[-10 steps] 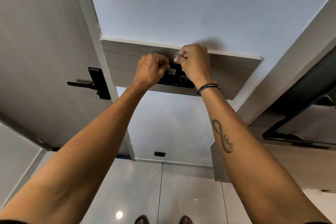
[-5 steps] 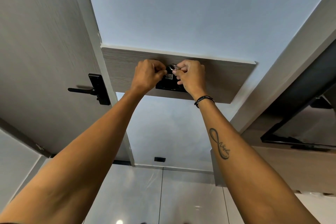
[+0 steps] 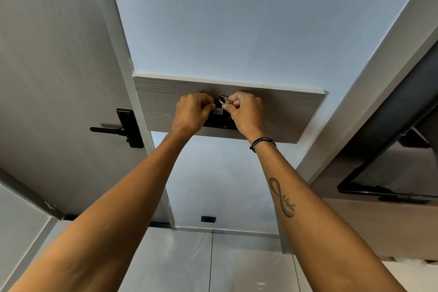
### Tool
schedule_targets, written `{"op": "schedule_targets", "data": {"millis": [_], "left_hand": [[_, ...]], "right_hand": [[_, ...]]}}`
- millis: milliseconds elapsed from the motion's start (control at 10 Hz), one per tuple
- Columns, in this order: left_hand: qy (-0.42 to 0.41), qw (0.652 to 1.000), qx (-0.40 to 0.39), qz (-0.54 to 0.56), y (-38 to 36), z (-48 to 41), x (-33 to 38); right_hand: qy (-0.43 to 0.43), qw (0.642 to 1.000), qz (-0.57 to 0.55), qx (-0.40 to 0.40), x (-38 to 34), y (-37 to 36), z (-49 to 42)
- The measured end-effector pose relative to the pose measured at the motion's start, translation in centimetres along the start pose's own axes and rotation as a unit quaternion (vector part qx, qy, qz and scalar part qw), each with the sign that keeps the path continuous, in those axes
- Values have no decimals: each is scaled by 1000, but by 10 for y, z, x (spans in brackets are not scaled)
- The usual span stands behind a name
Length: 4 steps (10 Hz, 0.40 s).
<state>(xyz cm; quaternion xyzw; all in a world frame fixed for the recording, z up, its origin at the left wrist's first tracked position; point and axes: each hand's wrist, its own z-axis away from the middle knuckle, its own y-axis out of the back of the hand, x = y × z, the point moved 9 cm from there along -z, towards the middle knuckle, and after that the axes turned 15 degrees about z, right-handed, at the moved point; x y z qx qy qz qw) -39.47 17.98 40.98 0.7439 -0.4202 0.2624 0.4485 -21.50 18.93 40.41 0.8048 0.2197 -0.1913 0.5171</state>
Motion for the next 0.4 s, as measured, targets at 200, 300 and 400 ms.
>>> {"op": "schedule_targets", "data": {"millis": [200,300,400], "left_hand": [[-35,998,6,-56,0,11,3],[-60,995,40,-74,8,17,9],[-85,988,70,-110,18,21,23]], "right_hand": [[8,997,71,-9,6,5,8],[37,991,130,11,2,13,11],[80,975,192,81,-13,32,17]]}}
